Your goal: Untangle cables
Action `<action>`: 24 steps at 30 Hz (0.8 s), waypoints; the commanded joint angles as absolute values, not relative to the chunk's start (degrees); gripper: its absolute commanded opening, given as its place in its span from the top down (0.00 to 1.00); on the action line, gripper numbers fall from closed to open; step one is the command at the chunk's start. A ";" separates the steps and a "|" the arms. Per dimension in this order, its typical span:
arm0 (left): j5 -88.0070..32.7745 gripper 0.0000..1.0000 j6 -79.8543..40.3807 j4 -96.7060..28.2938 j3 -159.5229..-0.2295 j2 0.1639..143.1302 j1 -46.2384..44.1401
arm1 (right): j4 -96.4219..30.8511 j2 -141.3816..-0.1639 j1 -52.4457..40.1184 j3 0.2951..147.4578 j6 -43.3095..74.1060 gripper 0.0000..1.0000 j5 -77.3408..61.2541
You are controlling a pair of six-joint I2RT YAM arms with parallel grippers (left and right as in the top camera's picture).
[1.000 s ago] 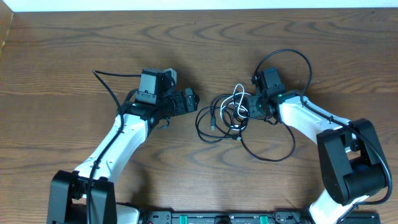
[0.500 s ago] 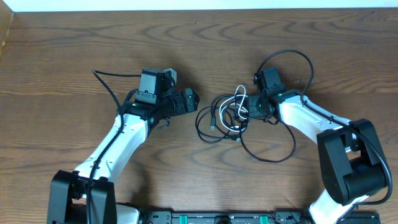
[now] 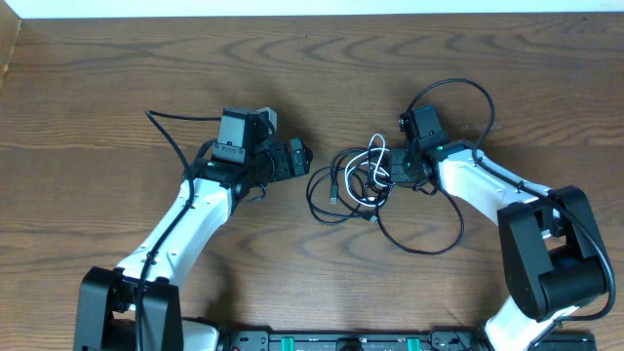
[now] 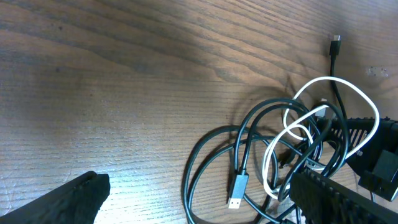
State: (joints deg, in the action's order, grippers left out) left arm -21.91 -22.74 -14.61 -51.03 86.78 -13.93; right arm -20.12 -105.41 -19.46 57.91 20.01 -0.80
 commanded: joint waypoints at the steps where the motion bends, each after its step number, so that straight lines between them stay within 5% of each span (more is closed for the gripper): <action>1: -21.37 0.01 -23.24 -14.76 -51.44 86.48 -13.78 | -20.38 -106.08 -19.05 58.28 20.75 0.99 -0.60; 24: -21.34 0.01 -23.24 -14.74 -51.44 86.48 -13.78 | -23.75 -96.33 -13.76 58.35 20.08 0.99 0.05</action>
State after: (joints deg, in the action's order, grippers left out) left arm -21.91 -22.74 -14.61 -51.03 86.78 -13.93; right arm -23.14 -101.06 -15.42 57.91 19.99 -0.67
